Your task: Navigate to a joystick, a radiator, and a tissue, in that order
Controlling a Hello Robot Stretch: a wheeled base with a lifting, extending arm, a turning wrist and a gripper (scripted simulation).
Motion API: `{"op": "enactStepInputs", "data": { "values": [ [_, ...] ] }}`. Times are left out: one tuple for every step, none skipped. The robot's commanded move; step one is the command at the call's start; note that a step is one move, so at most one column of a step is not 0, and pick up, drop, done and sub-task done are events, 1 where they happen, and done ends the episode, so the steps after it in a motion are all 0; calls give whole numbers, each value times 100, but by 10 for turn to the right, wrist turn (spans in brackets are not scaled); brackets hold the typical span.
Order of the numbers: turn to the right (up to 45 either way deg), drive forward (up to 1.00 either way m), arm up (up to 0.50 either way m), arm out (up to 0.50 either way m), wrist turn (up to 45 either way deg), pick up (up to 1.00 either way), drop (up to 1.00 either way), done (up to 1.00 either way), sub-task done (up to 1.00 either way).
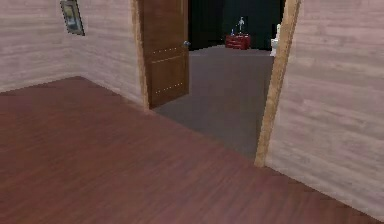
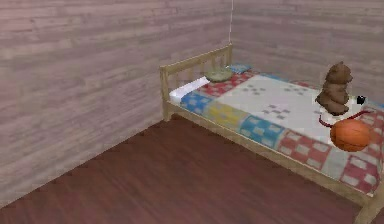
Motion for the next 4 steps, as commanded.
{"op": "enactStepInputs", "data": {
  "values": [
    [-450,0,0,0,0,0,0,0,0],
    [-30,0,0,0,0,0,0,0,0],
    [0,100,0,0,0,0,0,0,0],
    [0,100,0,0,0,0,0,0,0]
  ]
}}
